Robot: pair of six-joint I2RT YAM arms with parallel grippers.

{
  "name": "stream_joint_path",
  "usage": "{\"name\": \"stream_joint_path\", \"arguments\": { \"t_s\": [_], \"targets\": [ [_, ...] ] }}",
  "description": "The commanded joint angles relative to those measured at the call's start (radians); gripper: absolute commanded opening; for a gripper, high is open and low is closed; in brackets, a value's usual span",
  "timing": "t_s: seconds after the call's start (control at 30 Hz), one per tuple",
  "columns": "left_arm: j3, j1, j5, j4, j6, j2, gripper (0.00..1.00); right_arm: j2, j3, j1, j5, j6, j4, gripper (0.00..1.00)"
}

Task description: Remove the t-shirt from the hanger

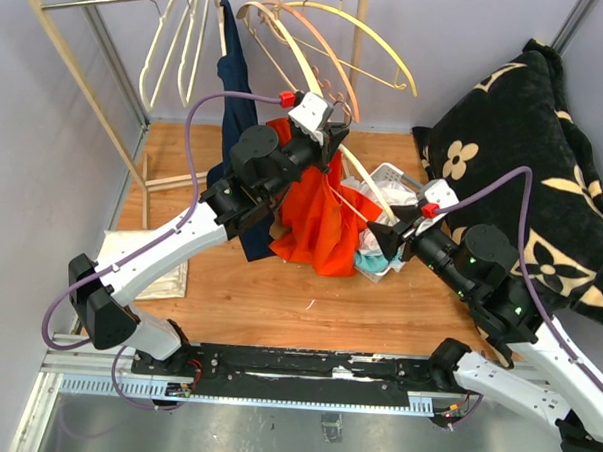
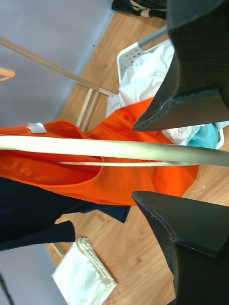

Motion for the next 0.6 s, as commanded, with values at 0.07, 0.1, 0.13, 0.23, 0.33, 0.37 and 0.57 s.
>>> {"name": "stream_joint_path", "arguments": {
  "t_s": [0.07,0.1,0.13,0.23,0.33,0.37,0.57],
  "targets": [
    [0.038,-0.009,0.007,0.06,0.006,-0.025,0.0,-0.012,-0.036,0.009,-0.003,0.032,0.032,0.49],
    [0.036,-0.009,0.008,0.062,0.004,-0.028,0.0,-0.014,-0.04,0.009,-0.003,0.032,0.038,0.47],
    [0.033,-0.009,0.008,0.064,0.003,-0.031,0.01,-0.016,-0.044,0.007,-0.001,0.032,0.044,0.45],
    [0.023,-0.009,0.014,0.073,-0.004,-0.037,0.0,-0.024,-0.059,0.008,0.003,0.032,0.058,0.41],
    [0.017,-0.008,0.021,0.082,-0.013,-0.045,0.0,-0.032,-0.072,0.007,0.01,0.032,0.074,0.37],
    [0.017,-0.009,0.025,0.083,-0.016,-0.047,0.01,-0.037,-0.077,0.008,0.012,0.032,0.078,0.35],
    [0.015,-0.009,0.047,0.094,-0.037,-0.059,0.0,-0.061,-0.098,0.008,0.024,0.029,0.106,0.29]
  ]
}}
